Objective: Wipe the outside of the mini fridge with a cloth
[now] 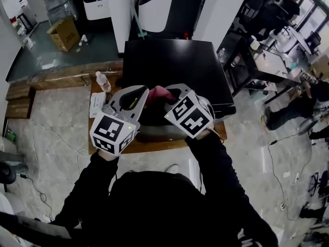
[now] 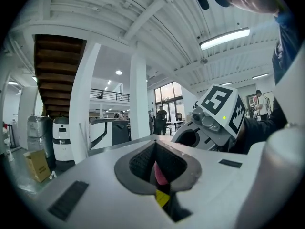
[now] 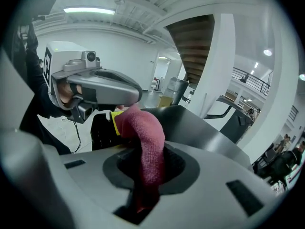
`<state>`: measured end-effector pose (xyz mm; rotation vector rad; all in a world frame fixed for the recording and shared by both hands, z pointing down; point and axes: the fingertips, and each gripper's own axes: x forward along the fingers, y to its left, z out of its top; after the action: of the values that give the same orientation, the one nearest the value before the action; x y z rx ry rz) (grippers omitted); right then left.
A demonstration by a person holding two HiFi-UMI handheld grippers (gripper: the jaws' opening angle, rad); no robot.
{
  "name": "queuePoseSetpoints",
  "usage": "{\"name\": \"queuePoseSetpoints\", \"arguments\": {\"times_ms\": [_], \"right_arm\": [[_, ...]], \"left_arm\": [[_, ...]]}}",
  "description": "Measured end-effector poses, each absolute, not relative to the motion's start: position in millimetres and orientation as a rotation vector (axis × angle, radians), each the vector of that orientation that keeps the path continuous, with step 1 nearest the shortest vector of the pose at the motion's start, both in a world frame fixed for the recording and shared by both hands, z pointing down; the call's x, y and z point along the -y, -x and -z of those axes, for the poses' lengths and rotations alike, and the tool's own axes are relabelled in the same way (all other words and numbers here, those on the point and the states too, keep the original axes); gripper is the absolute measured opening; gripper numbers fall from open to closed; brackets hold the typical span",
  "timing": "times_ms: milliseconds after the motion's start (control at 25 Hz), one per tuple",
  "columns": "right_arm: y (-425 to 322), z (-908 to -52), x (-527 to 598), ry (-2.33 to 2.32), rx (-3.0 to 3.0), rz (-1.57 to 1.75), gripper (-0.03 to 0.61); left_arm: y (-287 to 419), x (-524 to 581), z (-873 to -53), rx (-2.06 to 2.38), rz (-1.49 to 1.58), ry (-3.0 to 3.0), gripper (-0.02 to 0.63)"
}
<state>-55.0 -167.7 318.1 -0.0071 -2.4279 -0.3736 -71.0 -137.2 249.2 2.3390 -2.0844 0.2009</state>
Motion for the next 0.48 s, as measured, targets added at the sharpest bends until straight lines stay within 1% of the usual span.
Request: {"name": "queuePoseSetpoints", "arguments": {"times_ms": [480], "right_arm": [[-74,-324,273,-0.193,2.410,0.273,0.074]], "left_arm": [[-40,214,-244,1.967,-0.256,-2.466,0.006]]}}
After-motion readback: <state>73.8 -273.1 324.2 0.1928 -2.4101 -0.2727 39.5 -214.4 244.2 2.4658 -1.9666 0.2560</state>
